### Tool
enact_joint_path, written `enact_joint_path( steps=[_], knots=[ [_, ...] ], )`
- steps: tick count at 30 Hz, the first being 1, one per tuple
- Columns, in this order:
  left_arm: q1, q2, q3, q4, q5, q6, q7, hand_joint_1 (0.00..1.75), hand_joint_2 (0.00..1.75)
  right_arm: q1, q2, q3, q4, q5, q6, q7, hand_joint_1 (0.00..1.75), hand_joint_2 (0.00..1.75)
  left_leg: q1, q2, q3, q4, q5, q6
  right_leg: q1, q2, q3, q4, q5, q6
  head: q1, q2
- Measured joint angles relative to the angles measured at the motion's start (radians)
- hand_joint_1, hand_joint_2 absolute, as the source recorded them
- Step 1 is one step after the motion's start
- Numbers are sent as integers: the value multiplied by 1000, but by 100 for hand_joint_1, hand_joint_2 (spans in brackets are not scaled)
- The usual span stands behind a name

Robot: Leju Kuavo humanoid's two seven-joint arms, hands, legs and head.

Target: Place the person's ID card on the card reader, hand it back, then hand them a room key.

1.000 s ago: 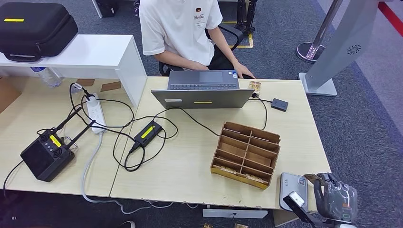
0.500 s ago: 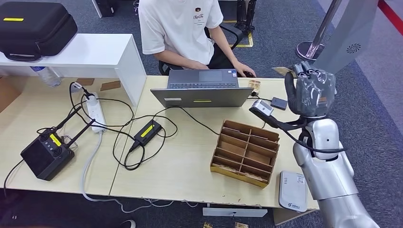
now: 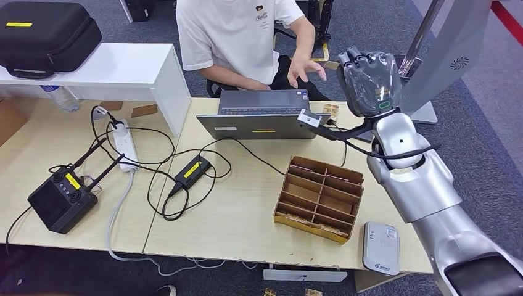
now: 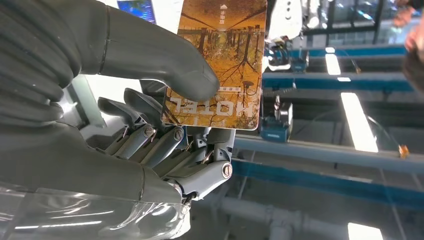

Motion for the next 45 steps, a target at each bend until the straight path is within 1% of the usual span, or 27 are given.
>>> enact_joint_path(
  steps=[2, 6, 10, 14, 20, 33, 40, 45],
  knots=[
    [-2, 1, -11, 0, 0, -5, -4, 0, 175, -25, 20, 24, 48, 18, 5, 15, 175, 175, 0, 0, 0, 0, 0, 0, 0, 1, 0, 0, 0, 0, 0, 0],
    [-8, 5, -33, 0, 0, -24, -13, 0, 175, -66, 79, 69, 144, 33, 0, 40, 175, 175, 0, 0, 0, 0, 0, 0, 0, 0, -1, 0, 0, 0, 0, 0],
    [-11, 7, -43, 0, 0, -29, -15, 0, 175, -85, 123, 97, 198, 30, -7, 44, 175, 175, 1, -1, 0, 0, 1, -1, 1, -1, -1, 0, 0, 0, 0, 0],
    [-12, 7, -51, 0, 0, -30, -15, 0, 175, -91, 142, 115, 222, 28, -10, 45, 0, 175, 0, -1, 0, 0, 1, -1, 0, -1, -1, 0, 0, 0, 0, 0],
    [-14, 10, -57, 0, 0, -36, -31, 0, 175, -90, 145, 133, 232, 19, -11, 44, 0, 175, 0, -1, 0, 0, 1, -1, 0, -1, -1, 0, 0, 0, 0, 0],
    [-13, 10, -60, 0, 1, -25, -19, 0, 175, -55, 139, 150, 220, -1, -18, 38, 0, 175, 0, -1, 0, 0, 1, -1, 0, -1, -1, 0, 0, 0, 0, 0],
    [-14, 8, -68, 3, 2, -16, -11, 0, 175, -14, 119, 150, 185, -34, -44, 32, 0, 175, 0, -1, 0, 0, 1, -1, 0, -1, -1, 0, 0, 0, 0, 0],
    [-14, 8, -68, 3, 2, -14, -11, 0, 175, 26, 88, 142, 148, -49, -60, 25, 0, 175, 0, -1, 0, 0, 1, -1, 0, -1, 0, -1, 0, 0, 0, 0]
  ],
)
